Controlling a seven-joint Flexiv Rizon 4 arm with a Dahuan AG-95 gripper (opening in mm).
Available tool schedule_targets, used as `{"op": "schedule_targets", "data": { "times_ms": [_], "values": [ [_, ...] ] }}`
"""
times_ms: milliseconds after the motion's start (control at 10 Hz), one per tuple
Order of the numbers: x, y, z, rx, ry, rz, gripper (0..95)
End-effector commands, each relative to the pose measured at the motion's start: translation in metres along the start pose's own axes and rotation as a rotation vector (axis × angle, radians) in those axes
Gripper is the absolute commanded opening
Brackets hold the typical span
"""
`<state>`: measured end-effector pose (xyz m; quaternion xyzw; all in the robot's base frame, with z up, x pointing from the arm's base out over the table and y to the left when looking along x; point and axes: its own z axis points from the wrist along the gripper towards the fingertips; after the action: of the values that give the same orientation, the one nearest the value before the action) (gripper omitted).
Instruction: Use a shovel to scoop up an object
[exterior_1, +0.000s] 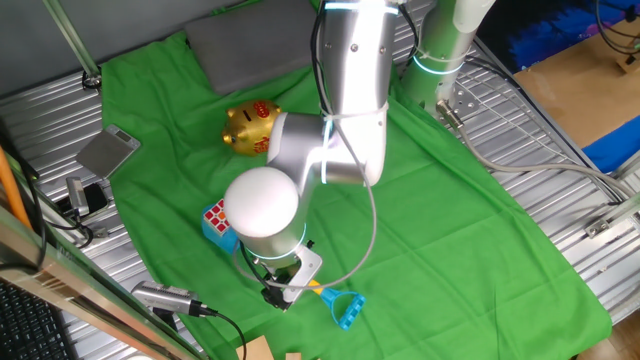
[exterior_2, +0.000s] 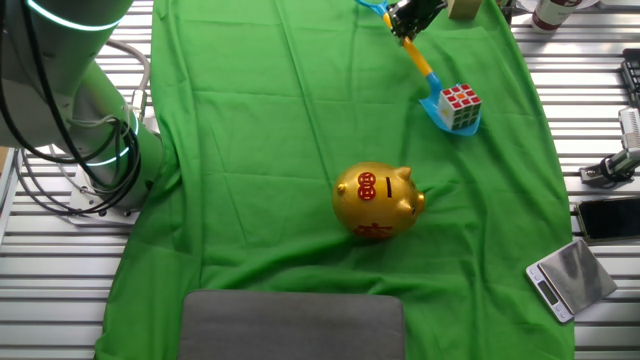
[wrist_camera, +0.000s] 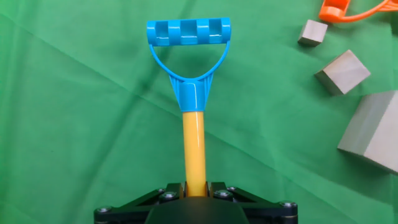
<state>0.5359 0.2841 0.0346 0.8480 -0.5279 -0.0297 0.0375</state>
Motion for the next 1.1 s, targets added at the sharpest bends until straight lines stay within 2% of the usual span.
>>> {"op": "schedule_targets", "data": {
  "times_ms": [100, 1100],
  "values": [
    [0.000, 0.000, 0.004, 0.007, 0.003, -0.005, 0.0],
    [-0.001, -0.001, 0.016, 0.015, 0.015, -0.026, 0.0]
  ]
}}
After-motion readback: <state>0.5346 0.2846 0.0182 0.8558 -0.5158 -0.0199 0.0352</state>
